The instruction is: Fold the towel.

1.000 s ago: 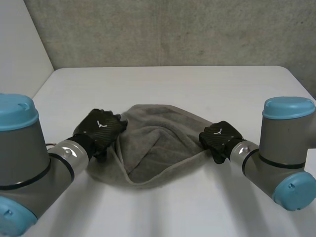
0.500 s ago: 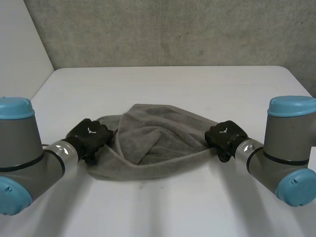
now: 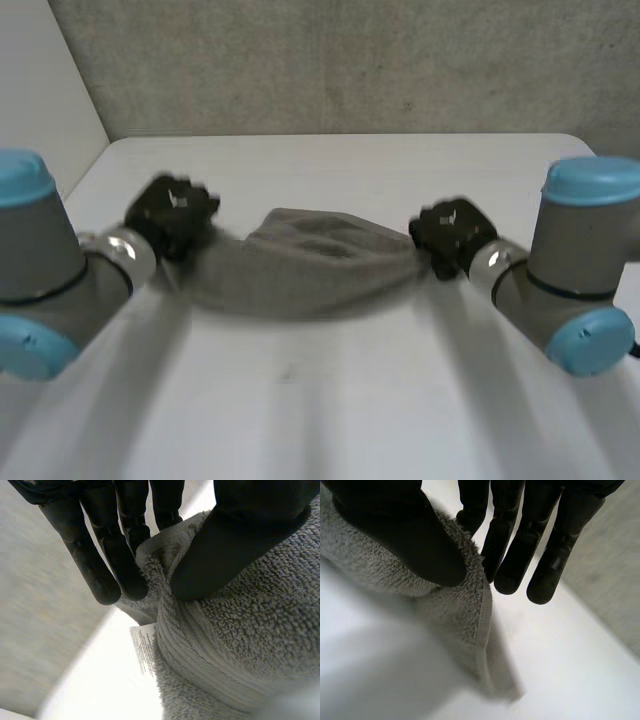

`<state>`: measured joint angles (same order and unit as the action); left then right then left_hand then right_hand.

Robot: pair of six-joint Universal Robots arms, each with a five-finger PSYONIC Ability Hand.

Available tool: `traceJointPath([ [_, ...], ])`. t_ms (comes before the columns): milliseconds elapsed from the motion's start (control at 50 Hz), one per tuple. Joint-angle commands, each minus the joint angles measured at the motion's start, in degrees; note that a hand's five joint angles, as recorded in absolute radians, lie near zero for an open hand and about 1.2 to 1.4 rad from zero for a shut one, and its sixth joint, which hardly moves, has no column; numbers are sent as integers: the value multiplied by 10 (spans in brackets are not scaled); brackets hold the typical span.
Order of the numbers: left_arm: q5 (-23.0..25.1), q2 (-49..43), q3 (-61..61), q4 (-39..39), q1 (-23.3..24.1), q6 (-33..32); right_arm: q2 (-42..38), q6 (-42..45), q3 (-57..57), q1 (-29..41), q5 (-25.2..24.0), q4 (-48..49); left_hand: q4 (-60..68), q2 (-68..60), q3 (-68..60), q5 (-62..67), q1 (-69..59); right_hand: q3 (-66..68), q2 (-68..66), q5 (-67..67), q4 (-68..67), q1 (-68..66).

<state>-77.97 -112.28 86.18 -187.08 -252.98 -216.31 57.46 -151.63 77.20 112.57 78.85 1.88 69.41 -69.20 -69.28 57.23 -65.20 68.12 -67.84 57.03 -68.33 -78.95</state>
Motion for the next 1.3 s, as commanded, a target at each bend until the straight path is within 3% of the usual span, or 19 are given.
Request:
traceJointPath([
  [20, -63, -6, -149, -26, 6, 40, 6, -82, -82, 2, 20, 151, 106, -108, -107, 128, -148, 119, -122, 130, -117, -10],
  [120, -173, -17, -345, -117, 7, 158, 28, -103, -141, 3, 77, 315, 106, -108, -107, 128, -148, 119, -122, 130, -117, -10],
  [180, -204, -21, -396, -123, 9, 217, 44, -107, -162, 3, 83, 402, 106, -108, -107, 128, -148, 119, -122, 130, -117, -10],
  [260, -206, -14, -375, -87, 10, 245, 59, -106, -155, 3, 68, 357, 106, -108, -107, 128, -148, 119, -122, 130, -117, -10],
  [320, -201, -4, -302, -41, 12, 248, 58, -105, -145, 4, 52, 316, 106, -108, -107, 128, -148, 119, -122, 130, -117, -10],
  [400, -194, 7, -205, -19, 10, 247, 47, -100, -106, 3, -7, 188, 106, -108, -107, 128, -148, 119, -122, 130, -117, -10],
  [460, -165, 8, -104, -18, 3, 245, 27, -88, -85, -2, -19, 100, 106, -108, -107, 128, -148, 119, -122, 130, -117, -10],
  [500, -120, 6, -14, -20, 2, 241, 14, -76, -72, -5, -24, 59, 106, -108, -107, 128, -148, 119, -122, 130, -117, -10],
  [580, -71, 0, 57, -24, 2, 230, -9, -24, -24, -9, -30, -25, 106, -108, -107, 128, -148, 119, -122, 130, -117, -10],
  [660, -31, -7, 125, -28, 4, 196, -24, 0, 8, -10, -30, -40, 106, -108, -107, 128, -148, 119, -122, 130, -117, -10],
  [780, -27, 5, 159, -21, 13, 170, -23, 12, 49, -10, -30, -43, 106, -108, -107, 128, -148, 119, -122, 130, -117, -10],
  [840, -27, 23, 173, -14, 13, 165, -16, 12, 59, -10, -29, -43, 2, -4, -3, 24, -44, 119, -122, 130, -117, -10],
  [900, -27, 66, 187, -11, 11, 164, -4, 11, 67, -16, -29, -43, -243, 241, 242, -221, 201, 119, -122, 130, -117, -10],
  [1300, -21, 89, 210, -11, 28, 156, 5, 12, 81, -31, -27, -38, -237, 235, 236, -215, 195, 119, -122, 130, -117, -10],
])
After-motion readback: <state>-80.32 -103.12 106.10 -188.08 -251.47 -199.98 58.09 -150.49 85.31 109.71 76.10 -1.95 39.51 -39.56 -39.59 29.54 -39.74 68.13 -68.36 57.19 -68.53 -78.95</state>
